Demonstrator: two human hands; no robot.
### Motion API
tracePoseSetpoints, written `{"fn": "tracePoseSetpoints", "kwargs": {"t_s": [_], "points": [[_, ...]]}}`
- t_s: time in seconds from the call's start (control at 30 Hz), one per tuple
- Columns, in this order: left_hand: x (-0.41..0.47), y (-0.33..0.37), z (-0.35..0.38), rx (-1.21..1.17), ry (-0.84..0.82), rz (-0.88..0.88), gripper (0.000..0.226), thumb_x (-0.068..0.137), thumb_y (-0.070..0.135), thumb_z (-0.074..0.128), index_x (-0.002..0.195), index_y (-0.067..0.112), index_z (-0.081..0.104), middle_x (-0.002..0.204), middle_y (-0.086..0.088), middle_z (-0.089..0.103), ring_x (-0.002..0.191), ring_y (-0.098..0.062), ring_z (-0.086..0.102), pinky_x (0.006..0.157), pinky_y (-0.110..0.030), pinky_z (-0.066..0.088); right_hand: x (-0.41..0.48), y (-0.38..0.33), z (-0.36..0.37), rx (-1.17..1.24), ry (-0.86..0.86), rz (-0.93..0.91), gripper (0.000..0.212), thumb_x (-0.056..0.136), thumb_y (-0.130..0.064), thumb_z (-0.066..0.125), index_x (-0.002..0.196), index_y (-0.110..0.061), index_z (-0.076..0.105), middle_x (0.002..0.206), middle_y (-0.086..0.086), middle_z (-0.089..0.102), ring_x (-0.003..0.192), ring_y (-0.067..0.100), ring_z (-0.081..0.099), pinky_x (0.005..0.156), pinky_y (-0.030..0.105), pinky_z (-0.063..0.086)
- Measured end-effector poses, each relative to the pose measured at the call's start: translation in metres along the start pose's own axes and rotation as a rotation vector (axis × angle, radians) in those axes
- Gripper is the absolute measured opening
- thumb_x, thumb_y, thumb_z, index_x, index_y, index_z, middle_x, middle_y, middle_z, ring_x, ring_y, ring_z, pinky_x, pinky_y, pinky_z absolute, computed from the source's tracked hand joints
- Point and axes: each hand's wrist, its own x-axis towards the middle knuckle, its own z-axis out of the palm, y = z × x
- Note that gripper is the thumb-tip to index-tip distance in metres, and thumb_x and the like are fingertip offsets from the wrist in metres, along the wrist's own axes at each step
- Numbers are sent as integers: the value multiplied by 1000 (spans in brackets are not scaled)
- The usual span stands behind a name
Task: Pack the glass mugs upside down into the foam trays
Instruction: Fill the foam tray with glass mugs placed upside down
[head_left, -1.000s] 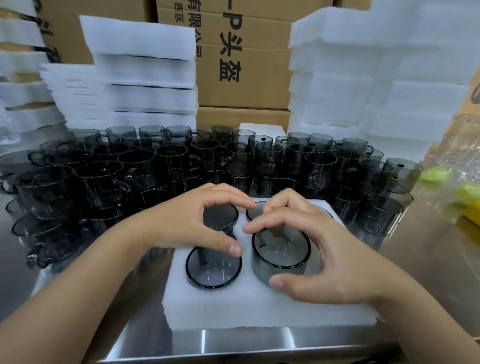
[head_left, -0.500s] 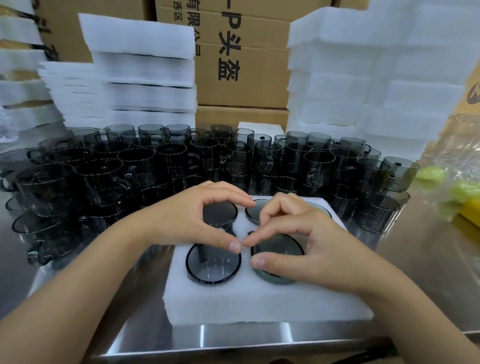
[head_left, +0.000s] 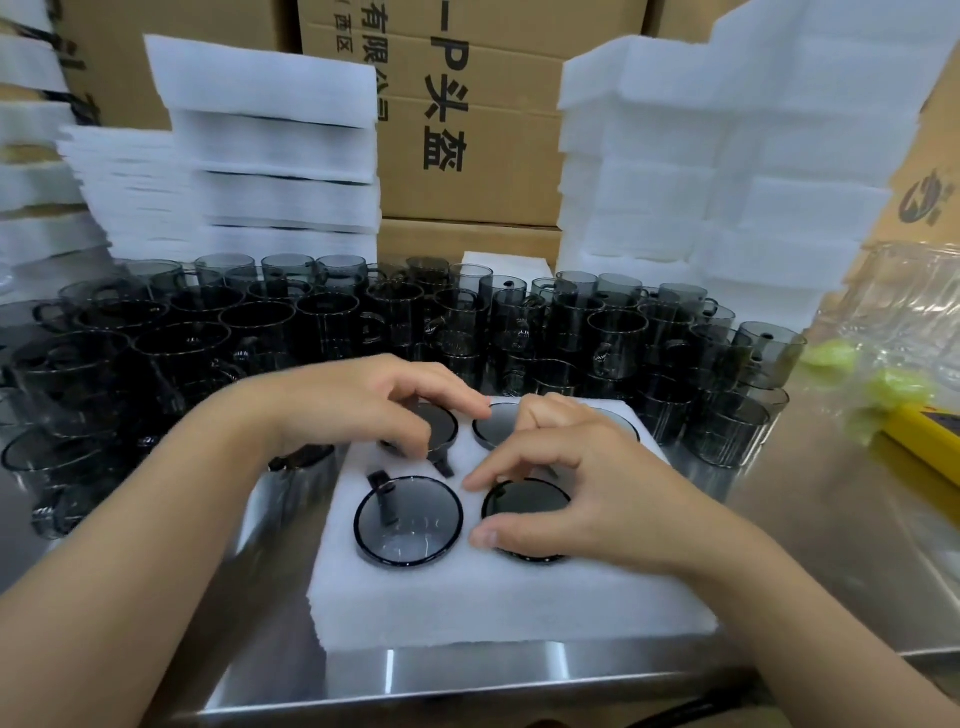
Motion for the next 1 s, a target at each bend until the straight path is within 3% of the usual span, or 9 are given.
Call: {"fn": "tracePoseSetpoints", "kwargs": {"t_s": [0.07,0.17,0.23,0.3,0.4,0.5,0.63,0.83,1.0], "points": [[6,13,-6,72,3,-61,44,63,23,58,100,43,71,111,19,64,106,-3,58,94,-31,44,4,-2,5,90,96,17,18,70,-43,79,79,-28,75,71,-7,55,77,9,50,73,20,39],[25,24,-1,181,195,-56,11,77,34,64,81,37,75,82,10,71,87,-17,65,85,-37,51,15,-1,5,183,320,140,24,82,-40,69,71,-19,75,70,-4,65,69,8,57,65,24,45],[40,21,14,216,352,0,12,80,32,63,75,33,74,69,15,69,70,-3,63,71,-23,51,24,6,-10,128,522,228,25,85,-37,65,69,-20,73,65,-10,64,60,2,55,59,19,41],[48,14,27,242,426,48,11,81,25,64,76,33,71,66,19,64,62,5,56,58,-9,43,34,16,-35,-57,615,326,19,83,-37,66,68,-26,71,65,-14,62,64,1,55,60,15,39],[52,3,32,156,429,84,16,81,16,65,79,32,68,69,15,59,58,5,51,58,-7,40,57,30,-60,-613,359,433,10,79,-41,67,81,-33,73,86,-12,64,90,13,57,73,27,40],[53,-1,30,118,407,107,20,80,12,68,80,32,69,68,16,57,57,5,49,58,-6,39,77,42,-49,-951,100,460,32,76,-53,65,94,-27,72,107,1,58,109,25,48,84,35,33],[54,-3,29,89,395,115,18,82,15,67,82,32,70,66,22,58,56,5,49,57,-6,39,83,56,-33,-934,1,472,41,77,-57,63,99,-22,69,112,4,51,111,27,41,92,39,29],[52,-2,27,-4,393,105,16,84,19,66,86,34,69,61,21,58,55,1,47,55,-8,39,80,59,-26,-883,65,441,24,84,-40,63,99,-23,69,110,4,54,109,29,42,84,37,26],[48,0,25,-102,423,73,19,83,22,65,94,38,67,85,4,70,82,-15,65,79,-25,50,75,59,-28,-739,157,423,14,87,-32,55,81,-24,65,100,3,49,102,28,40,79,36,22]]}}
